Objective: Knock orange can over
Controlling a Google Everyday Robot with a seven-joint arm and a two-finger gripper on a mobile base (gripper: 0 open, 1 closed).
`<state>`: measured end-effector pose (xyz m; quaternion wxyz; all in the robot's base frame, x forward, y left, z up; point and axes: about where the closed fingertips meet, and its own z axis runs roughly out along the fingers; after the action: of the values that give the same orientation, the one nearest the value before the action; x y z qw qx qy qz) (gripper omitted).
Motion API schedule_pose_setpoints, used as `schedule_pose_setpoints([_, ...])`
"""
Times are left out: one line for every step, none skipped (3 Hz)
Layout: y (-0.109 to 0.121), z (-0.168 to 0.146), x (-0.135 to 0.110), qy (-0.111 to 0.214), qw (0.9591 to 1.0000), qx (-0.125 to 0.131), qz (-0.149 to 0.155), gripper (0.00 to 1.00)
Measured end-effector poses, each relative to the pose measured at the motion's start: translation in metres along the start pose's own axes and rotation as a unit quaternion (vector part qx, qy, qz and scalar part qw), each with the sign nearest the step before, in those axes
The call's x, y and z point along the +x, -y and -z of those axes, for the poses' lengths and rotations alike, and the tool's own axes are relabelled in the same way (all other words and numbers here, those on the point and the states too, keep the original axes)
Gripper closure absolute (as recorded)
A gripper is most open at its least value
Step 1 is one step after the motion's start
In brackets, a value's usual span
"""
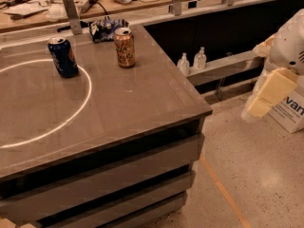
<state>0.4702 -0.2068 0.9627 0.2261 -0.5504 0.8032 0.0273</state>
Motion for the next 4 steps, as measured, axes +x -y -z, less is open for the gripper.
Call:
schedule_pose_setpoints([0.022,-0.03,-0.01,0.094,0.9946,0.004,-0.042,0.0])
schedule_pose_setpoints([0.057,-0.065,-0.025,0.211,0.9747,0.032,-0.066,0.0])
schedule_pose_setpoints([0.116,-0.101,-0.059,0.281,0.9538,0.058,-0.088,0.0])
schedule_pose_setpoints([0.116,-0.103,-0.063,0.287,0.9523,0.055,-0.086,0.0])
